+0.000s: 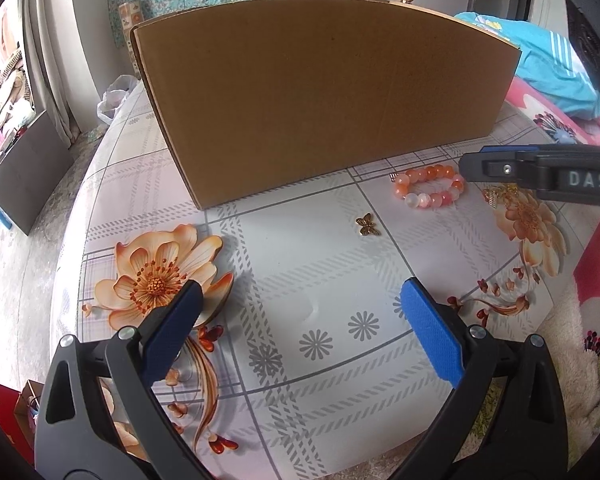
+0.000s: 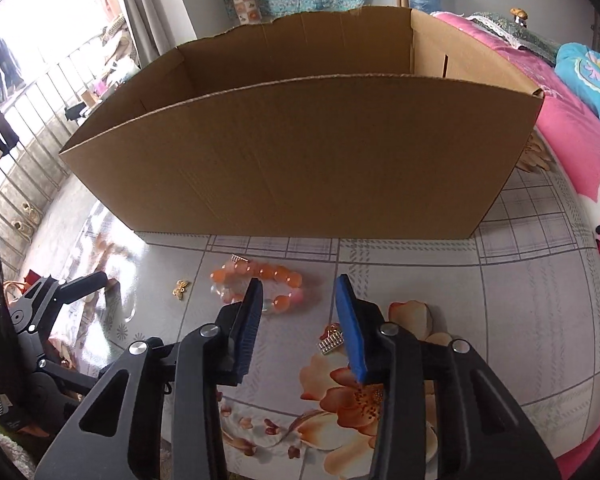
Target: Organize jewelry
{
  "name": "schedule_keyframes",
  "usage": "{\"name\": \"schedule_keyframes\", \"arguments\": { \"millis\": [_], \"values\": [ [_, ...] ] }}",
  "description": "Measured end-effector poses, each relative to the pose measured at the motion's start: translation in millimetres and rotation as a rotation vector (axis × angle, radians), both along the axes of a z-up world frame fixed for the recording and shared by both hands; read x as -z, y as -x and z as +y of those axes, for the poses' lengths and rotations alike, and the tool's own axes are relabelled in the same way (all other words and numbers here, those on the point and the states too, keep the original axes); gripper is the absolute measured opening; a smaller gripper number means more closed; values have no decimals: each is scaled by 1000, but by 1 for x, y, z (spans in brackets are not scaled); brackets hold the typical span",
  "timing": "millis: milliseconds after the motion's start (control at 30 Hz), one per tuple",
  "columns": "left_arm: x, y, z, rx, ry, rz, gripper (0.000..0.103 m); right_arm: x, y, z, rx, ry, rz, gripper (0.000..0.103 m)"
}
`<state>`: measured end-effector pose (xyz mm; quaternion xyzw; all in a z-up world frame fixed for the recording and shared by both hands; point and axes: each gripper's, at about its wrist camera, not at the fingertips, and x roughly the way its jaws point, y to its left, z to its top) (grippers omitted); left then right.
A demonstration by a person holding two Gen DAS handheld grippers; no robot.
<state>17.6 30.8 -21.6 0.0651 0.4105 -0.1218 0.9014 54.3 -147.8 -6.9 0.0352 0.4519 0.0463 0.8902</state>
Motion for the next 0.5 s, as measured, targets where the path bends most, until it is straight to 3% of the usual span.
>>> {"name": "schedule_keyframes", "arguments": {
  "millis": [233,300,500],
  "values": [
    [0,2,2,9,1,-6,96,11,-11,10,-6,67,38,25],
    [0,1,3,11,2,-8,96,12,-11,14,-14,97,37,11],
    [-1,-1,4,17,3,-11,96,2,0,18,-32,31,12,9]
  ]
}}
